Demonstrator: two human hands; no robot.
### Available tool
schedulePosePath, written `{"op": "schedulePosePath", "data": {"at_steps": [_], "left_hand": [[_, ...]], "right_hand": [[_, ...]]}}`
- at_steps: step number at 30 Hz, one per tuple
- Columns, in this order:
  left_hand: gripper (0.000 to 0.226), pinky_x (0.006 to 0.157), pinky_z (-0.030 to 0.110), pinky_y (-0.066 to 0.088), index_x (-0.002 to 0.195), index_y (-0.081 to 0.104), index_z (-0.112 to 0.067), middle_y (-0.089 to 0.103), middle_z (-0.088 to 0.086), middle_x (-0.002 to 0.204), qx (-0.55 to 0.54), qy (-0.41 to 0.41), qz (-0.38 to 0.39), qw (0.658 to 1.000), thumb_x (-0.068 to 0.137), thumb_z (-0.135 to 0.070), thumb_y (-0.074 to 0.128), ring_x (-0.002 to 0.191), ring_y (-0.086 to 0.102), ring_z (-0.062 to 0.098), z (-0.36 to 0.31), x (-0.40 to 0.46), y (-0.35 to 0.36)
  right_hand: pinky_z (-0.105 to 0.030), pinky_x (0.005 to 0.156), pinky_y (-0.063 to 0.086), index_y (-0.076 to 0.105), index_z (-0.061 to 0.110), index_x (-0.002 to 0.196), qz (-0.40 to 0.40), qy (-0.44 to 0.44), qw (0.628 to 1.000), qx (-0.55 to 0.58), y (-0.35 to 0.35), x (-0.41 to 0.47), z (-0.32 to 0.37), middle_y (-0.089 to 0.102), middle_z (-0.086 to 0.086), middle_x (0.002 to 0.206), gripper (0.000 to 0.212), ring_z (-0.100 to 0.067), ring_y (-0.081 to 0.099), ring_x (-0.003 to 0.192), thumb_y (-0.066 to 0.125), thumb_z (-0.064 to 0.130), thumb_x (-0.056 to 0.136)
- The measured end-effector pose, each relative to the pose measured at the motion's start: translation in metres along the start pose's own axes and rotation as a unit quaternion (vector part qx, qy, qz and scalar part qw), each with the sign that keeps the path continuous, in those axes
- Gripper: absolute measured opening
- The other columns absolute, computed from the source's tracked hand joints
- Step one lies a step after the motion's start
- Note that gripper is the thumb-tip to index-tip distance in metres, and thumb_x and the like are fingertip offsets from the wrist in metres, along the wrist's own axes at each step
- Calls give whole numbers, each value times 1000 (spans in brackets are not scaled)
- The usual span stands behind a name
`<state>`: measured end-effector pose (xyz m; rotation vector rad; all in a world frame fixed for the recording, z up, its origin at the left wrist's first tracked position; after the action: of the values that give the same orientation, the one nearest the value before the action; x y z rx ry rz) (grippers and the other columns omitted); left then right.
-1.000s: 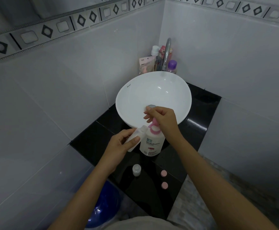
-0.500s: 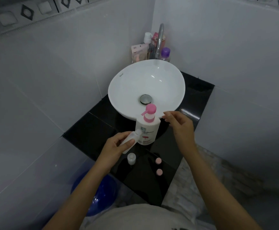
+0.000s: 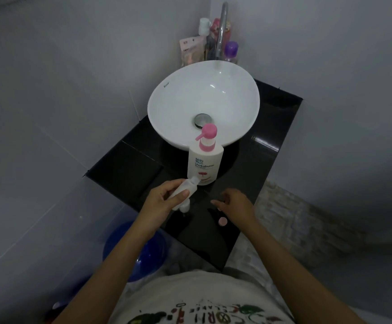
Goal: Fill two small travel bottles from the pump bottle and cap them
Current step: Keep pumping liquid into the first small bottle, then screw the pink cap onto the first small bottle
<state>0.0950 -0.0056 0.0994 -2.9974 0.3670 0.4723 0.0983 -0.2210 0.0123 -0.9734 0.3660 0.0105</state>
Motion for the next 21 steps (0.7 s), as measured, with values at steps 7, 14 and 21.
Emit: {"op": "schedulePosePath", "data": {"at_steps": [7, 14, 21], "left_hand": [[33, 72, 11, 49, 118, 62, -24, 64, -1, 118, -3, -3, -2, 1000, 85, -22, 63, 98, 62, 1, 1, -6, -1], [28, 70, 11, 51, 111, 66, -27, 67, -1, 113, -19, 1, 2, 1000, 84, -19, 65, 95, 64, 2, -2, -10, 2], [26, 69, 10, 51, 103, 67, -26, 71, -8, 102, -44, 28, 5, 999, 81, -11, 67, 89, 66, -1, -20, -11, 5]], "right_hand": [[-30, 66, 41, 59, 9, 92, 24, 23, 998, -60, 15, 2, -9, 64, -12, 101, 28, -28, 61, 91, 64, 35, 85], [-30, 64, 48, 62, 8, 84, 17, 41, 996, 81, 3, -4, -7, 61, -3, 80, 11, -20, 60, 76, 66, 19, 83], [-16, 56, 51, 73, 20, 91, 10, -74, 895, 439, -87, -44, 60, 75, -1, 80, 14, -9, 66, 64, 67, 11, 82]]}}
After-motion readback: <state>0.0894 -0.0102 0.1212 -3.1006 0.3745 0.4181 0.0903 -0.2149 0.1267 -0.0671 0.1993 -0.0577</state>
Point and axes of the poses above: each hand's wrist, its own x-axis towards the middle knuckle, its own y-axis out of the palm, z = x × y, the point moved 7 cm from there along x, towards the middle knuckle
